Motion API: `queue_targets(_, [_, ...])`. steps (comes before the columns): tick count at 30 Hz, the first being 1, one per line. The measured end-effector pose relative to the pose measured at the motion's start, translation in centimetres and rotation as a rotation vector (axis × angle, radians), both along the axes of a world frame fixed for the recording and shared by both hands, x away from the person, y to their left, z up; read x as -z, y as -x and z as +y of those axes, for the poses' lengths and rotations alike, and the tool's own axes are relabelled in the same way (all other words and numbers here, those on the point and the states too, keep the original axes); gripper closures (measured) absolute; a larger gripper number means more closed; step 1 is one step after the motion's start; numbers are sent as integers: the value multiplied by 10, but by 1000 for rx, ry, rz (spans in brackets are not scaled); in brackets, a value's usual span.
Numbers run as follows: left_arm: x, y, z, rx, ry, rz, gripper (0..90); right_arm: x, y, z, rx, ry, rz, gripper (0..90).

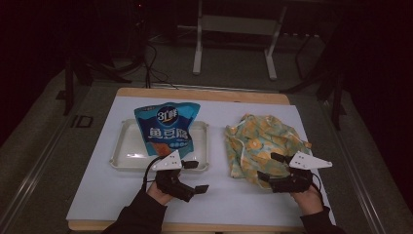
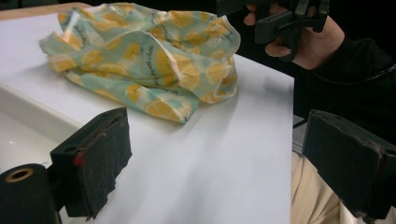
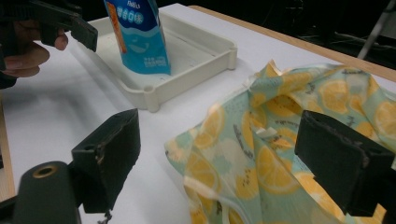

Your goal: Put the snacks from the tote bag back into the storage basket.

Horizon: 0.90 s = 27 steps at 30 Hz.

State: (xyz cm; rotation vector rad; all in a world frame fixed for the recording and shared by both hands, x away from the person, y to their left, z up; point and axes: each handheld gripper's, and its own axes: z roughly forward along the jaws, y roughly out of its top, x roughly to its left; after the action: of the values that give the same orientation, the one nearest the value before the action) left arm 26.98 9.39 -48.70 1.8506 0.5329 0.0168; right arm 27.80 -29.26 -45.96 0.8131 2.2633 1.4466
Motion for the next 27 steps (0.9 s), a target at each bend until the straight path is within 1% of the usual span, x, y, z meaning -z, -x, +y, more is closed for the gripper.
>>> queue_targets(7, [7,2,-2,13,-9,-1,88,7,9,-8,13,11,0,142])
queue_targets(8, [9,2,-3,13,-32,-11,88,8,11,-8,21,17,0,142])
queue_targets(10, [12,3,-4,19,-42,-17,88,11,13,-10,23,19,-3,142])
queue_targets(11, [12,3,-4,25,-58,-28,88,12,14,-11,25,16,-1,142])
queue_targets(12, [13,4,-4,30,-68,-36,87,13,16,-13,30,16,-8,142])
queue_targets(13, [13,5,-4,34,-71,-38,87,14,18,-14,33,16,-9,142])
queue_targets(15, [14,6,-3,35,-85,-47,87,17,21,-17,37,3,-14,142])
queue_targets(16, [16,7,-3,36,-88,-44,88,18,22,-18,42,0,-13,142])
queue_targets(18, [18,8,-2,39,-101,-43,88,20,22,-19,51,-9,-25,142])
queue_targets(20, [20,9,-1,47,-110,-42,87,21,21,-20,62,-4,-29,142])
queue_targets(21, [21,9,0,43,-113,-46,87,22,21,-20,69,-3,-37,142])
queue_targets(25, [21,9,5,28,-100,-46,87,24,19,-23,86,14,-49,141])
queue_targets(27, [21,9,7,20,-96,-51,88,25,18,-23,89,10,-42,142])
